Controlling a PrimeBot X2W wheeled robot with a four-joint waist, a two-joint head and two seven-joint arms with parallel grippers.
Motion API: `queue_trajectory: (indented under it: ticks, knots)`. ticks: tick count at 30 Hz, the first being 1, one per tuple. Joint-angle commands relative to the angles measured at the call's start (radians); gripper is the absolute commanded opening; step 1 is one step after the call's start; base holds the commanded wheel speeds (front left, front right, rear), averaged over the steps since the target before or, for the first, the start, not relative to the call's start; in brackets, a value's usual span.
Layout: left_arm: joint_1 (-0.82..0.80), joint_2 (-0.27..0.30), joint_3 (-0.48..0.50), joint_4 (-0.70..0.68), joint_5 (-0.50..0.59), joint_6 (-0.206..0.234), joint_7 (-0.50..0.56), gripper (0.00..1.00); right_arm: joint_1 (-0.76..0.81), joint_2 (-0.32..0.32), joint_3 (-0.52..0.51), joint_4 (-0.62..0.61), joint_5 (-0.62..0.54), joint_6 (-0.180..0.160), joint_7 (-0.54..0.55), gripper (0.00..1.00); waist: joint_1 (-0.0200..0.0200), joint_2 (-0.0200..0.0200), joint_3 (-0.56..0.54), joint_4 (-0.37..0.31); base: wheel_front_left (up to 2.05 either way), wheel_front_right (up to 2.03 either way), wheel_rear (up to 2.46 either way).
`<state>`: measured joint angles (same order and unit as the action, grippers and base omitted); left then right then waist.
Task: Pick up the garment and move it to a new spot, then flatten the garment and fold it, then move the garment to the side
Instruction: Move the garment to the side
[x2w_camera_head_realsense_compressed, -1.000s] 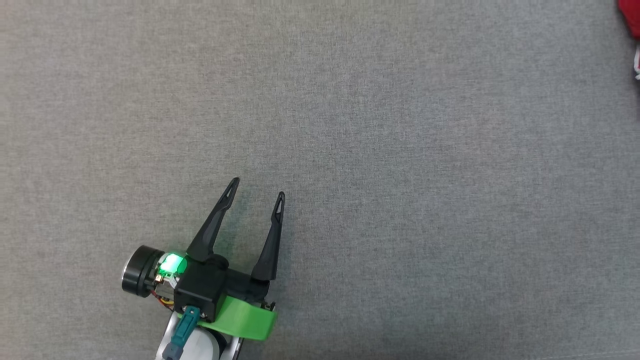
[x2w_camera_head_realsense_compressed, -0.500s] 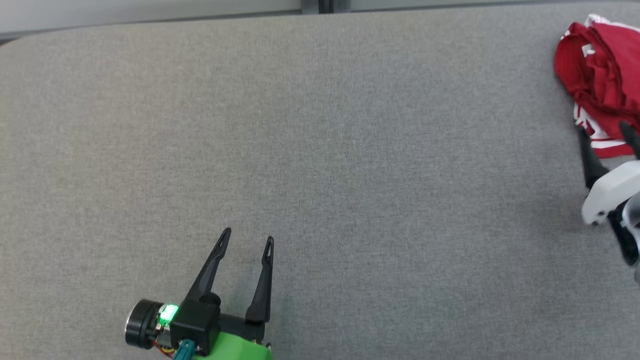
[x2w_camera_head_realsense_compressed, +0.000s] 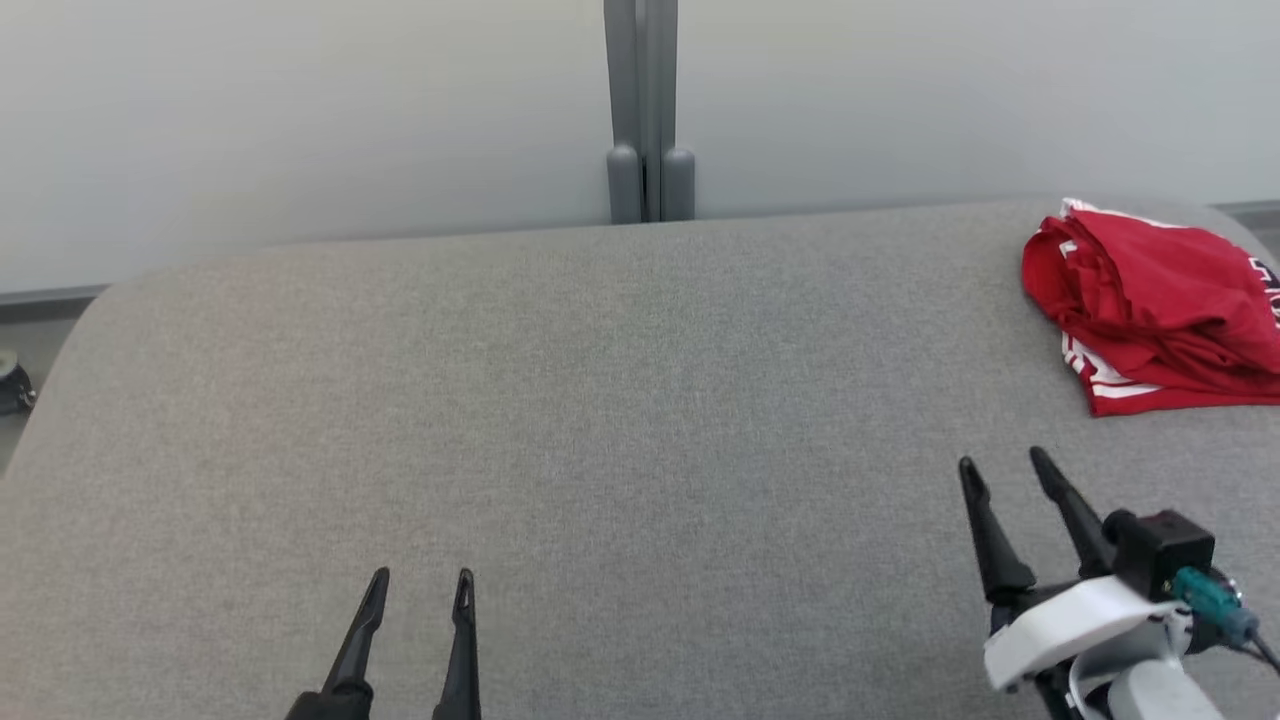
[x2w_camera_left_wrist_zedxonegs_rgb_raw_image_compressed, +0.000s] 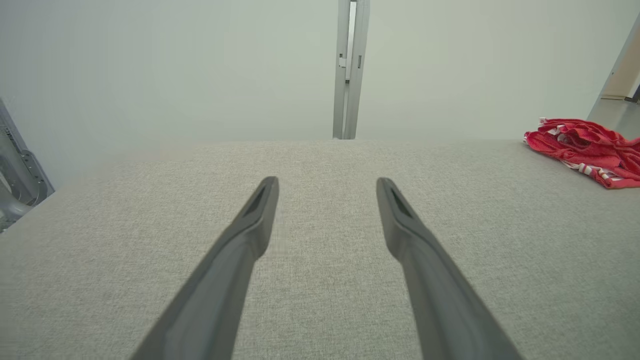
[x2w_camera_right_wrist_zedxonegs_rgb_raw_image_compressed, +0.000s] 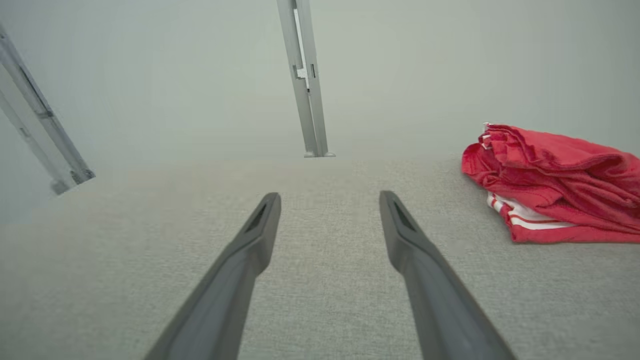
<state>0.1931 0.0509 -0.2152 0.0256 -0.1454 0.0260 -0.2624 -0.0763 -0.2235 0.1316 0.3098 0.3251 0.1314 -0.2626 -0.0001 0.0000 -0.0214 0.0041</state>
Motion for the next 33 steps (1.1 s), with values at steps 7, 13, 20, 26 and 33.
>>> queue_trajectory:
  ticks: [7,13,20,26,33]
  knots:
    - [0.061,0.000,0.074,-0.025,-0.019,-0.007,-0.003,1.00,0.171,0.068,-0.046,-0.154,-0.049,-0.002,-0.002,1.00,0.0001,0.0000,-0.111,-0.016,0.00,0.00,0.00]
    - [0.088,0.000,0.100,-0.042,-0.028,-0.018,-0.003,1.00,0.216,0.072,-0.030,-0.174,-0.064,-0.002,-0.002,1.00,0.0001,0.0000,-0.116,-0.021,0.00,0.00,0.00]
    - [0.101,0.000,0.105,-0.054,-0.014,-0.026,-0.003,1.00,0.235,0.078,-0.024,-0.178,-0.064,-0.002,-0.002,1.00,0.0001,0.0000,-0.117,-0.020,0.00,0.00,0.00]
    - [0.105,0.000,0.100,-0.038,-0.017,-0.034,-0.003,1.00,0.232,0.080,-0.015,-0.177,-0.065,-0.002,-0.002,1.00,0.0001,0.0000,-0.115,-0.020,0.00,0.00,0.00]
    - [0.100,0.000,0.096,-0.029,-0.005,-0.038,-0.003,1.00,0.232,0.079,-0.010,-0.179,-0.063,-0.002,-0.002,1.00,0.0001,0.0000,-0.112,-0.019,0.00,0.00,0.00]
